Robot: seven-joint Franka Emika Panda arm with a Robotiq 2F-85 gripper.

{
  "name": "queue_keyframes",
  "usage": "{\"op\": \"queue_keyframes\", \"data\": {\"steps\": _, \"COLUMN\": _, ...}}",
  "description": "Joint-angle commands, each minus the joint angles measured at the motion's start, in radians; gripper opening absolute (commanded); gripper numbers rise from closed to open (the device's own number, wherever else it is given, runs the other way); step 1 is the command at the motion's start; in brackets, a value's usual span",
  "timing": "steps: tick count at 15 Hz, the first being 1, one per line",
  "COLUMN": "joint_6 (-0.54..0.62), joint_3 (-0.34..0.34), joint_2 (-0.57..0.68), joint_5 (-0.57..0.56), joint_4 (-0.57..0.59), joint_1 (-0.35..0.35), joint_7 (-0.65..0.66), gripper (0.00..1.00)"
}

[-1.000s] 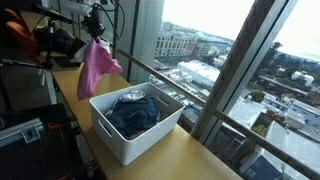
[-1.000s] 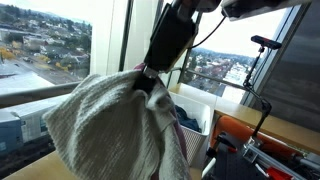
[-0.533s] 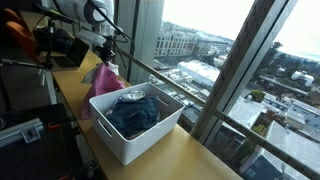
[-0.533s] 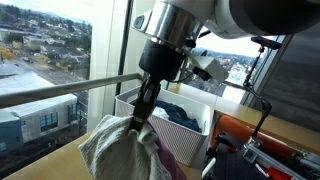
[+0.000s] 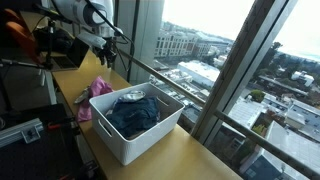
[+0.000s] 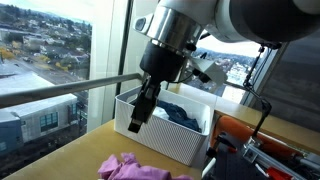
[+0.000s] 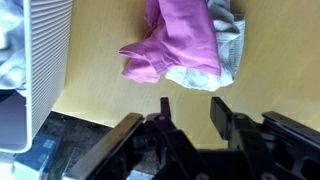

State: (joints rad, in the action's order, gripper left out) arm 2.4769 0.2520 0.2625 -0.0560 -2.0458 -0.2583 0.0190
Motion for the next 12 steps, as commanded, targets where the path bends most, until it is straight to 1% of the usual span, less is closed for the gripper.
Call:
{"op": "queue_keyframes", "data": {"steps": 1, "joint_6": -0.028, "joint_3": -0.054, "joint_2": -0.113, "joint_5": -0.002, "joint_4": 0.005, "joint_1": 0.066, "joint_7": -0.066, "gripper": 0.78}}
{"op": "queue_keyframes", "data": {"steps": 4, "joint_6": -0.019, "joint_3": -0.125, "joint_2": -0.129, "joint_5": -0.019, "joint_4": 0.039, "joint_1": 0.143, "joint_7": -0.136, "gripper": 0.99}}
{"op": "queue_keyframes", "data": {"steps": 6, "joint_6": 0.005, "joint_3": -0.168, "joint_2": -0.097, "joint_5": -0.024, "joint_4": 0.056, "joint_1": 0.191, "joint_7": -0.195, "gripper": 1.00}}
{"op": "queue_keyframes", "data": {"steps": 8, "joint_6": 0.010, "joint_3": -0.196, "joint_2": -0.044, "joint_5": -0.006, "joint_4": 0.081, "joint_1": 0.231, "joint_7": -0.244, "gripper": 1.00}}
{"op": "queue_keyframes", "data": {"steps": 10, "joint_6": 0.008, "joint_3": -0.209, "joint_2": 0.029, "joint_5": 0.002, "joint_4": 0.111, "joint_1": 0.256, "joint_7": -0.267, "gripper": 1.00}}
{"op": "queue_keyframes", "data": {"steps": 12, "joint_6": 0.012, "joint_3": -0.214, "joint_2": 0.111, "joint_5": -0.005, "joint_4": 0.137, "joint_1": 0.269, "joint_7": -0.262, "gripper": 1.00}}
